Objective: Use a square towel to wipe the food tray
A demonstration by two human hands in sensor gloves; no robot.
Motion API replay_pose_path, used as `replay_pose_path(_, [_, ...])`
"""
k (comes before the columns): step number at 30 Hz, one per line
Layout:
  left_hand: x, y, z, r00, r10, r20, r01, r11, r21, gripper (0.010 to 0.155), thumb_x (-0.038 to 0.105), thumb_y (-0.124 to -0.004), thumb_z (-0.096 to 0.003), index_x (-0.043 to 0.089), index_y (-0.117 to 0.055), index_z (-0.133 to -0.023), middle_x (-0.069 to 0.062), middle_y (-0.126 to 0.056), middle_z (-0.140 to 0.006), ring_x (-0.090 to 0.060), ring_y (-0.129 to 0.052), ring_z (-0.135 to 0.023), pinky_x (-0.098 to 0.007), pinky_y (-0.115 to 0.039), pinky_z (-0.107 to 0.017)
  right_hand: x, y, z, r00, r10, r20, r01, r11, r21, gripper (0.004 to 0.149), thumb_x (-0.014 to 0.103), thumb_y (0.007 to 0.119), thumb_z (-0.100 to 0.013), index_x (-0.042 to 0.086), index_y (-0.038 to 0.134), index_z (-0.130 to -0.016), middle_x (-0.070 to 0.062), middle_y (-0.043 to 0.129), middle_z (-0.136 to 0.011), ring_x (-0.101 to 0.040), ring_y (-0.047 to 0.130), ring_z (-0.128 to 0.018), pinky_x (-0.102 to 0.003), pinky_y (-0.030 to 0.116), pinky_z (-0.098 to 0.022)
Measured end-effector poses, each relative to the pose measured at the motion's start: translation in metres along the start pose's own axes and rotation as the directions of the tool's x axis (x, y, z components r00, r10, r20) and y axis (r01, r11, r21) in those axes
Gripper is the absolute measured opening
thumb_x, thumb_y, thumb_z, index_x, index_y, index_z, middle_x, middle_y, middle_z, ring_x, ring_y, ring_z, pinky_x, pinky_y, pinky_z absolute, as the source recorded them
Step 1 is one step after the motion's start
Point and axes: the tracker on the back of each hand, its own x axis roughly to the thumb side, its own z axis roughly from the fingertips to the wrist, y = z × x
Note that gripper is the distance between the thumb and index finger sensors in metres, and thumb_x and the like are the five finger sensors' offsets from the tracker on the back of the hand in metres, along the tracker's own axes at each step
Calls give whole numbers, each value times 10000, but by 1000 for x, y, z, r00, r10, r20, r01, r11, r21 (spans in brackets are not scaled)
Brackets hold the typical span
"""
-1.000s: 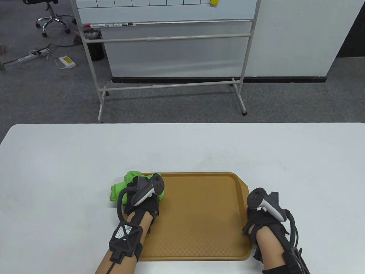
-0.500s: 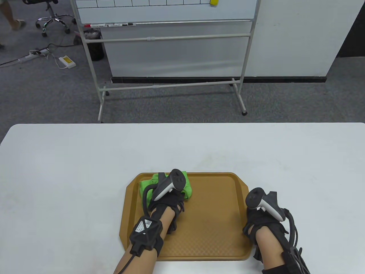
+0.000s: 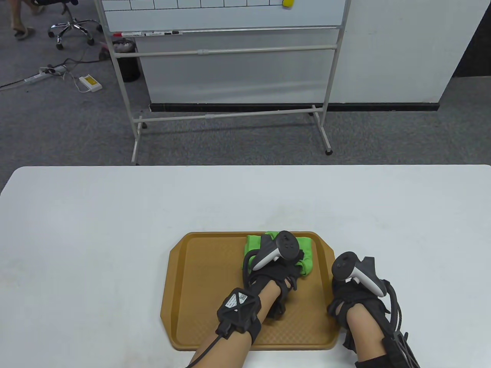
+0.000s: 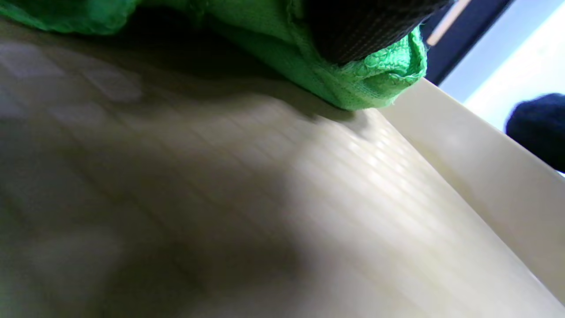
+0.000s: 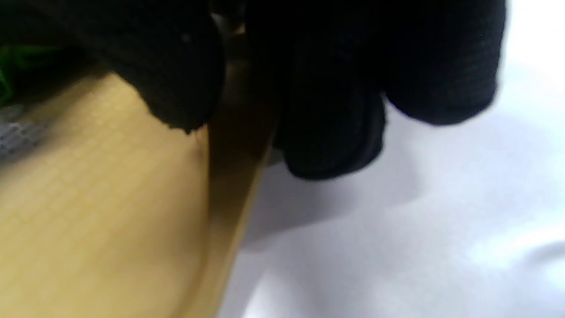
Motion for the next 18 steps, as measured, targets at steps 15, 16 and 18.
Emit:
replay_pose_path(15, [36,-33,66,957,-179,229,213,968,-133,561,469,-726,-545,369,-590,-1079,43,-403,-1196,-352,-401,-926,-519,-480,-706,-8,-2,-1,996,-91,-4,91,996,-13,657,319,714,-463,208,333,-986,-145,960,-776,-303,1082,-405,-489,864,-351])
replay_pose_path(16, [37,-35,70,957,-172,235,207,969,-135,557,464,-731,-543,367,-599,-1076,38,-406,-1183,-354,-398,-914,-523,-476,-697,-8,-2,-1,996,-88,-5,88,996,-14,657,320,714,-463,207,332,-986,-148,960,-776,-301,1083,-404,-489,865,-350])
replay_pose_path(18, [40,-44,80,954,-166,250,202,971,-126,552,455,-743,-537,372,-605,-1065,38,-408,-1160,-354,-388,-900,-527,-464,-686,-7,-2,-1,996,-85,-13,85,996,-19,656,327,714,-466,208,333,-986,-145,960,-775,-301,1082,-403,-488,864,-349])
